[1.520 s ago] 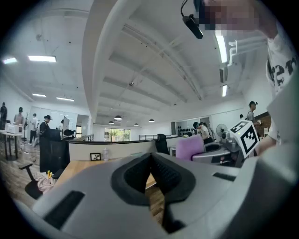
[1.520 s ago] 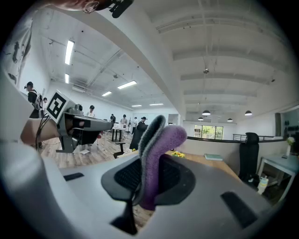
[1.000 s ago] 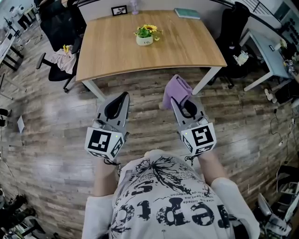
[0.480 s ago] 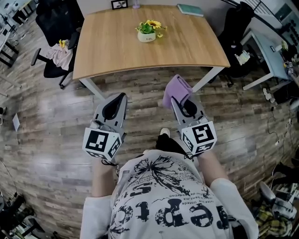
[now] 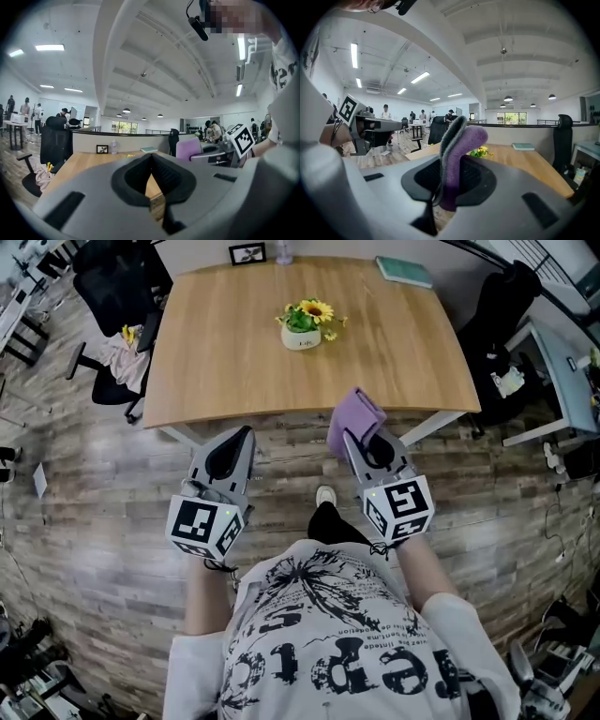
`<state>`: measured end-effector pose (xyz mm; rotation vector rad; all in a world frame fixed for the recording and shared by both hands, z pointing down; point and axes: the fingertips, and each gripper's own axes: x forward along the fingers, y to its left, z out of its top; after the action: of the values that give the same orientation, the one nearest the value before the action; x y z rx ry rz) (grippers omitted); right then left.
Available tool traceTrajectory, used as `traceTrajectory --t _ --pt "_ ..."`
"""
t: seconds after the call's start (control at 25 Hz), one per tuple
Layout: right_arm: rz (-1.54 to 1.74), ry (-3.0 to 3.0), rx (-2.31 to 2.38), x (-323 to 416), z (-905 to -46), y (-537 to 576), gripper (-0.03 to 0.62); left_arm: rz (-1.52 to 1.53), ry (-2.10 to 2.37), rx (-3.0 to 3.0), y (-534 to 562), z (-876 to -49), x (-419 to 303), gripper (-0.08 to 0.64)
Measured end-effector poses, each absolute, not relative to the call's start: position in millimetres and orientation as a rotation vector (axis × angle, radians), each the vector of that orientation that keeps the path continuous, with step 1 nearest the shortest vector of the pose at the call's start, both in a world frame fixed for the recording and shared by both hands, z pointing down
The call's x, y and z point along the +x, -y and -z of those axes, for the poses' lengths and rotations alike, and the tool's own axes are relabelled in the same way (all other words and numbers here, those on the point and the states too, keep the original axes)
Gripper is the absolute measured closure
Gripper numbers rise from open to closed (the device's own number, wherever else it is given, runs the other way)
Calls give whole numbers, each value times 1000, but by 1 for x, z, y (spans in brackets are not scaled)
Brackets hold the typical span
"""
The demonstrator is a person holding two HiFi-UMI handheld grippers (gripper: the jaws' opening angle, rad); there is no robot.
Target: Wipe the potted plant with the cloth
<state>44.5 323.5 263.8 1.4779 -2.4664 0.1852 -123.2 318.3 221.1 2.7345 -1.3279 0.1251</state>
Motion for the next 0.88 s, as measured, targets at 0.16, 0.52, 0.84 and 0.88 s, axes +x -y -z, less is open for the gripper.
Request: traceTrajectory --t 0.16,0.52,0.84,0.88 --pt "-166 2484 1438 71 -258 -253 522 -126 1383 2717 -254 -211 -99 557" --pt "-161 2478 1369 119 -275 -134 522 -165 1442 2641 -142 -236 -55 557" --pt "-283 2407 1377 136 -314 -75 522 -303 1371 2584 -88 -288 -45 557" --pt "-300 2391 1377 136 -322 -68 521 -299 1358 2580 -79 -293 -46 557"
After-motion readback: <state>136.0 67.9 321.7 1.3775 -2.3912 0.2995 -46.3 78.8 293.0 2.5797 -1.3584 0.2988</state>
